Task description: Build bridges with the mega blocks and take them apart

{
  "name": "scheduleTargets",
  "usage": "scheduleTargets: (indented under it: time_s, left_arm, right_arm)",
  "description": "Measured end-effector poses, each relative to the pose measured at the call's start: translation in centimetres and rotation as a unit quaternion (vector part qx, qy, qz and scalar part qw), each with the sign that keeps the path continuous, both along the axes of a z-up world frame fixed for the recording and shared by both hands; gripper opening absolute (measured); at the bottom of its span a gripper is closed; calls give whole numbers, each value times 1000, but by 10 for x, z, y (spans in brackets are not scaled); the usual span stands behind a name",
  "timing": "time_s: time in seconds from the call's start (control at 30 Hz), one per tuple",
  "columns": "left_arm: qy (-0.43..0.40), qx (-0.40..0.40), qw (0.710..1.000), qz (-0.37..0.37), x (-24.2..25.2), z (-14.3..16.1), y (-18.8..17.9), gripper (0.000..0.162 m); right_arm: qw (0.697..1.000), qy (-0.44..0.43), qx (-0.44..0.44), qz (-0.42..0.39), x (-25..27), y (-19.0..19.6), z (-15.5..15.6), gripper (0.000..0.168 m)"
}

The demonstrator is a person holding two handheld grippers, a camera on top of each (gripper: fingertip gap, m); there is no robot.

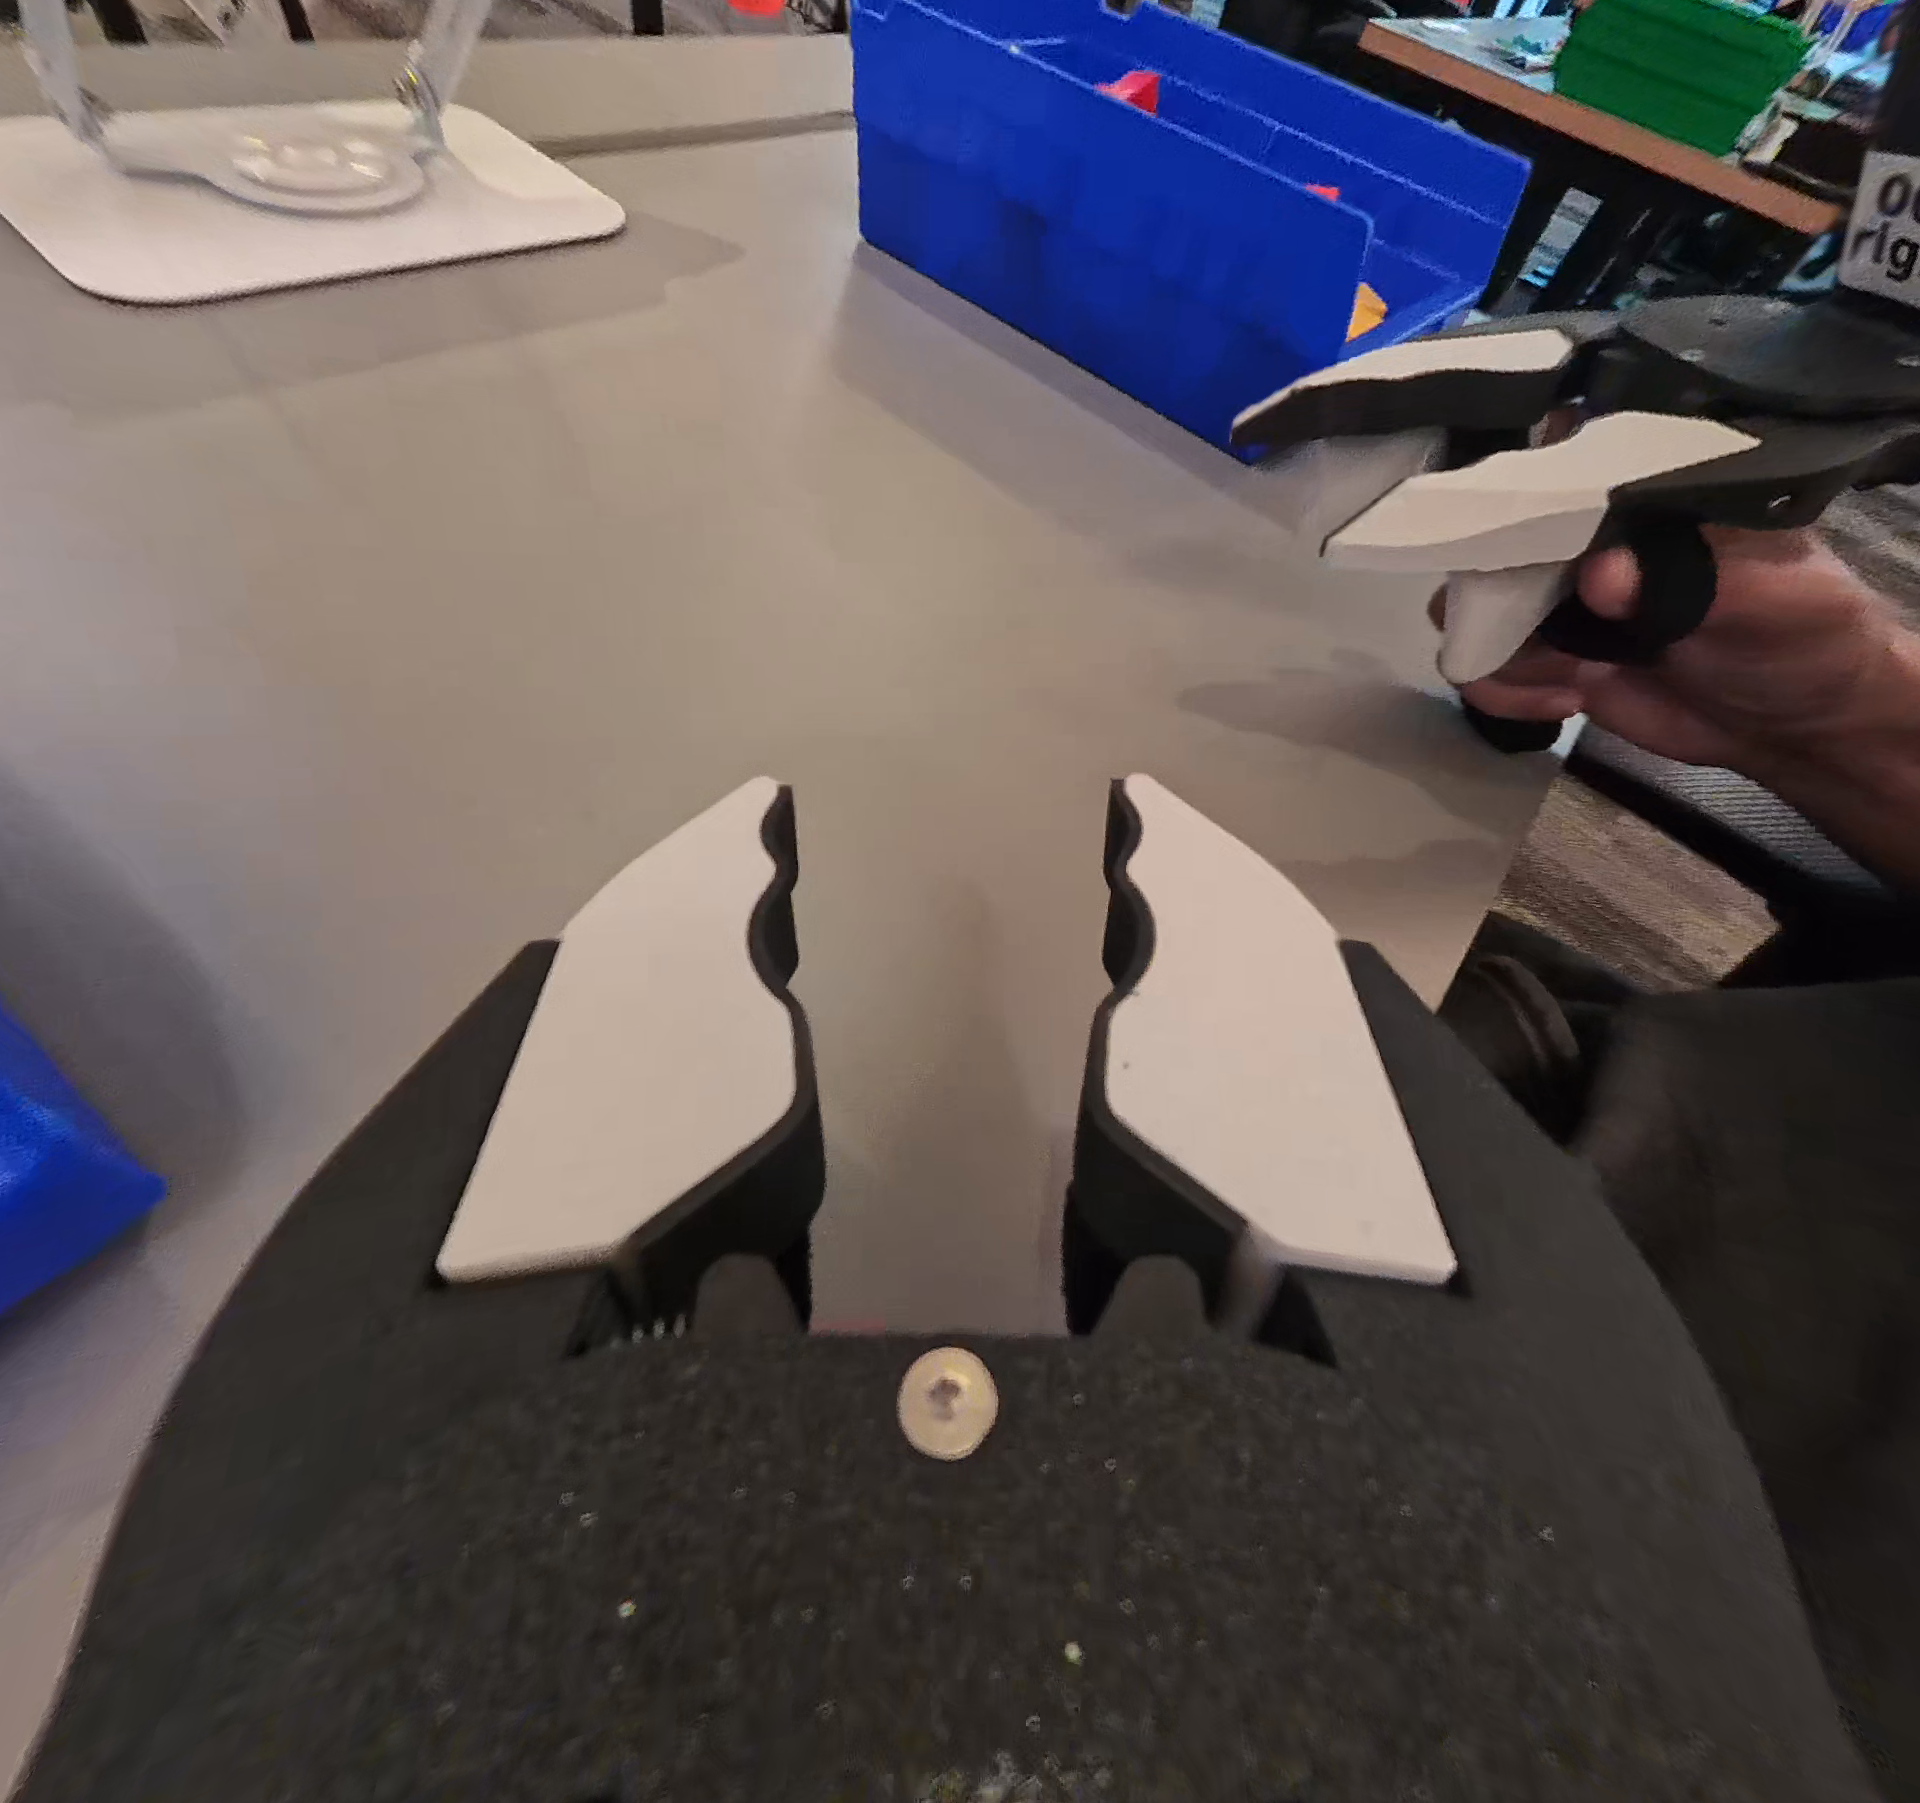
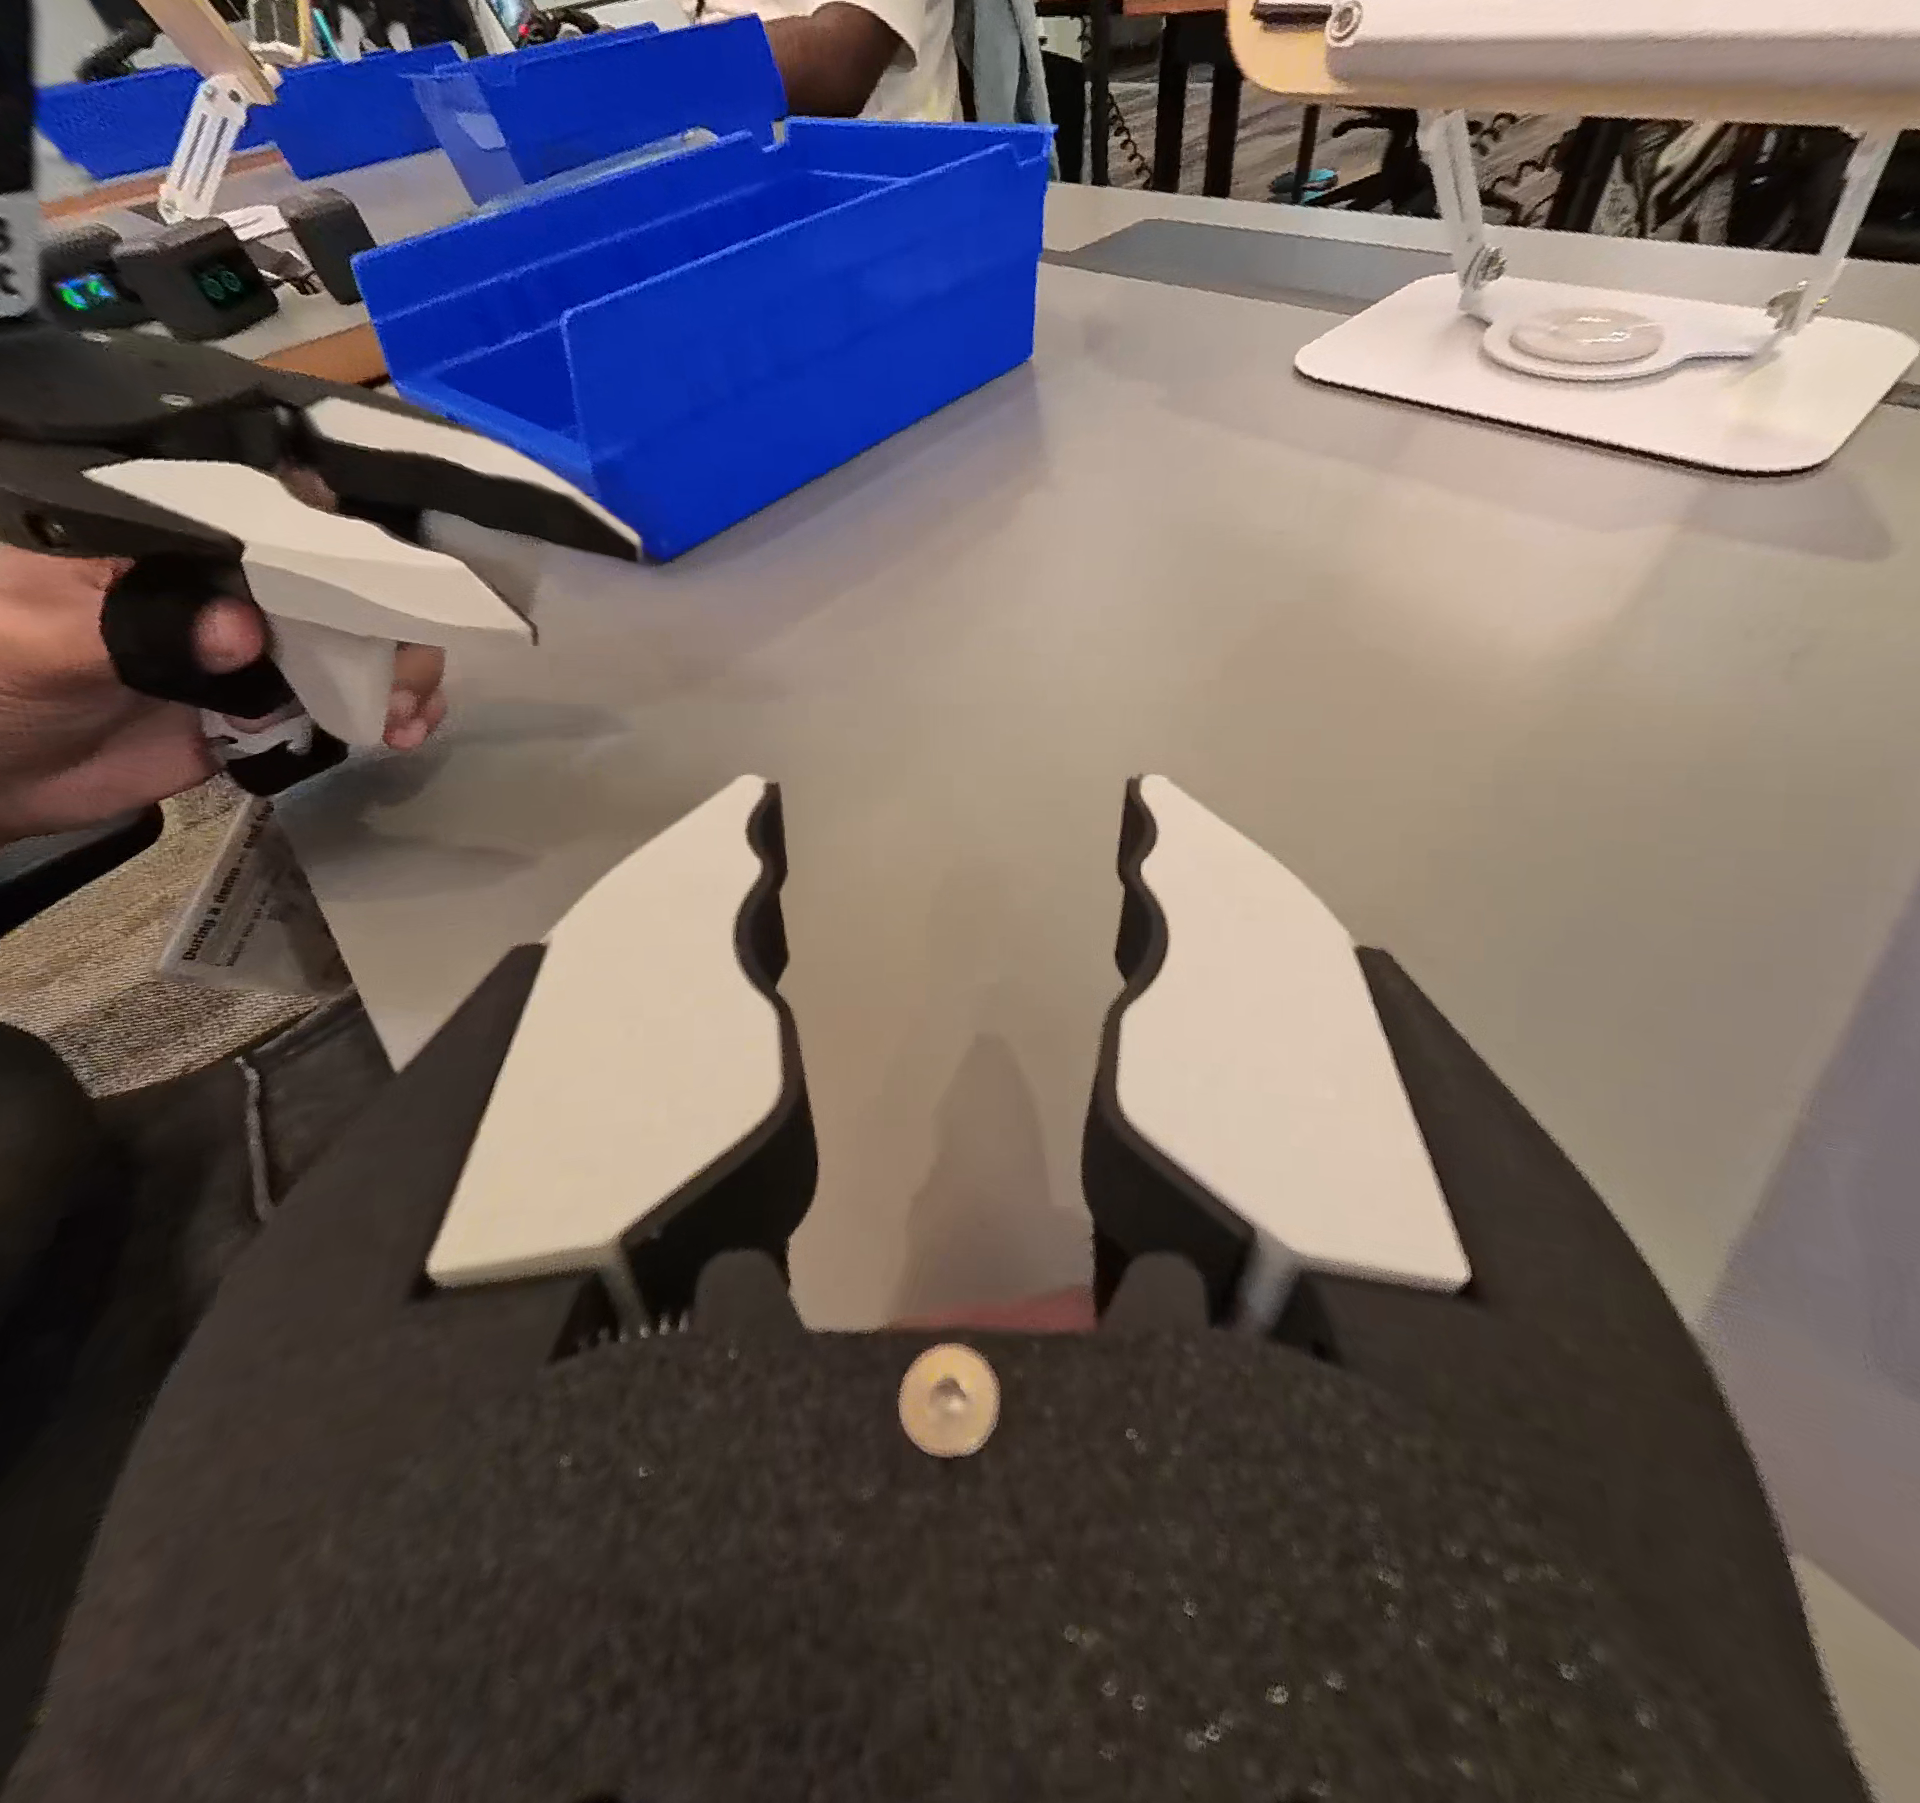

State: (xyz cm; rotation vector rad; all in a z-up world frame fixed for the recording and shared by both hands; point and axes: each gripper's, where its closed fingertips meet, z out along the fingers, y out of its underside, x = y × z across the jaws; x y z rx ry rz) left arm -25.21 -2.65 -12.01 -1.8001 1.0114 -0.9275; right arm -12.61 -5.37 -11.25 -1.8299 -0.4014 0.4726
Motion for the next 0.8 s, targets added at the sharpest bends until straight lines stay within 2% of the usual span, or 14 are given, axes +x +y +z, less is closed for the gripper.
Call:
scheduleTargets:
  time_s: [0.23, 0.43, 0.57, 0.67, 0.8]
  left_arm:
    - [9, 41, 999, 16, -5, 1, 4, 54]
    - [30, 82, 994, 65, -13, -1, 16, 56]
    - [49, 52, 996, 55, -6, -11, 9, 49]
    - [52, 24, 998, 31, 19, -12, -1, 51]
    - [58, 5, 998, -28, 98, 1, -22, 54]
  right_arm:
    - [1000, -8, 2, -5, 5, 1, 1, 59]
    - [999, -33, -14, -37, 17, 5, -3, 57]
    - [999, -19, -19, -47, 24, 6, 2, 57]
    - [994, -49, 1, -96, 55, 6, 18, 58]
    - [970, -92, 64, -216, 140, -8, 61, 57]
